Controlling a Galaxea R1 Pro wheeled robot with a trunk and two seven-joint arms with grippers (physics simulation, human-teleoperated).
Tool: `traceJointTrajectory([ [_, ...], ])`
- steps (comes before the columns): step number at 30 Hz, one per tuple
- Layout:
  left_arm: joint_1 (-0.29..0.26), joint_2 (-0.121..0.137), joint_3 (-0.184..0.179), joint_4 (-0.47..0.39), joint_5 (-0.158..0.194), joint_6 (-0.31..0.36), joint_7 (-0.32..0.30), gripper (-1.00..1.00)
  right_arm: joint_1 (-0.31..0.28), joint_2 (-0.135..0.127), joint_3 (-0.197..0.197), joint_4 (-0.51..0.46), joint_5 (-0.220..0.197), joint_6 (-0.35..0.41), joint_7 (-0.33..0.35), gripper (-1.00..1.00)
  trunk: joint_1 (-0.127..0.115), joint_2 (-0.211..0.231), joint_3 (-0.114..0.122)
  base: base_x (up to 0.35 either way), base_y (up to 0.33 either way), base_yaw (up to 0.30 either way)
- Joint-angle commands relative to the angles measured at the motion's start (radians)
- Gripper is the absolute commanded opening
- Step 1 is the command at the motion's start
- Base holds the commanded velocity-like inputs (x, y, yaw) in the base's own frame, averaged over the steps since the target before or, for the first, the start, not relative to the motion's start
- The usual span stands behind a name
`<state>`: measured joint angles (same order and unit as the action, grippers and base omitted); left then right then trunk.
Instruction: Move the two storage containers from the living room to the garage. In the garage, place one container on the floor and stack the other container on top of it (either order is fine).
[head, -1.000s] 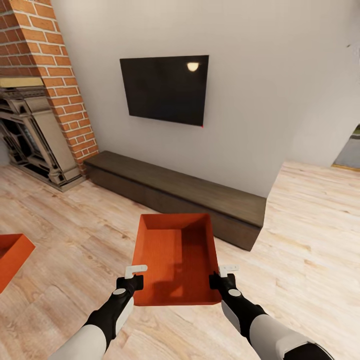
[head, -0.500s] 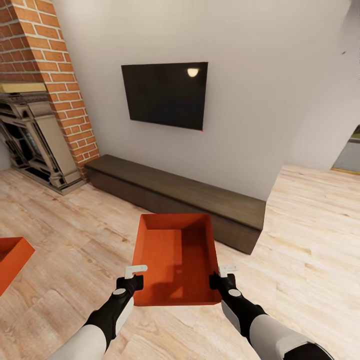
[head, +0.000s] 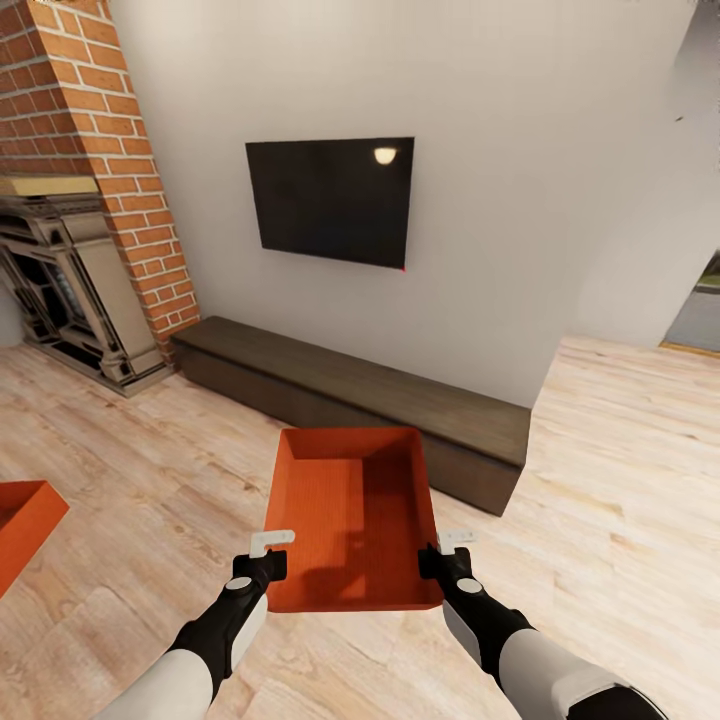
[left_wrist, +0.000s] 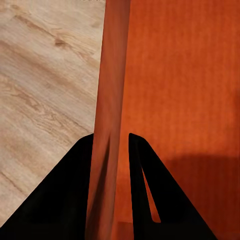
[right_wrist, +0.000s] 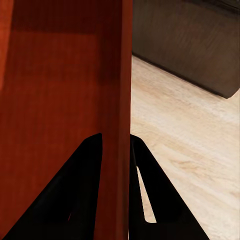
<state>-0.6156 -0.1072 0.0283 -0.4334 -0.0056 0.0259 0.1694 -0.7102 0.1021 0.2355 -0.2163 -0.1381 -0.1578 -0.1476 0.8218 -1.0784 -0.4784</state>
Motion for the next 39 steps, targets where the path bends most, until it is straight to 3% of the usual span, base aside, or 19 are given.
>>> traceJointTrajectory([
  [1,-0.001,-0.006,0.024,-0.003,0.032,0.003,0.039,-1.00,0.000,0.001,-0.015,0.002,-0.012,-0.006,-0.060,-1.00,0.000,-0.001,0.001,0.000,0.000,0.000],
  [39,-0.001,-0.006,0.024,-0.003,0.030,0.004,0.039,-1.00,0.000,0.001,-0.015,0.002,-0.013,-0.005,-0.059,-1.00,0.000,-0.001,0.060,0.000,0.000,0.000],
])
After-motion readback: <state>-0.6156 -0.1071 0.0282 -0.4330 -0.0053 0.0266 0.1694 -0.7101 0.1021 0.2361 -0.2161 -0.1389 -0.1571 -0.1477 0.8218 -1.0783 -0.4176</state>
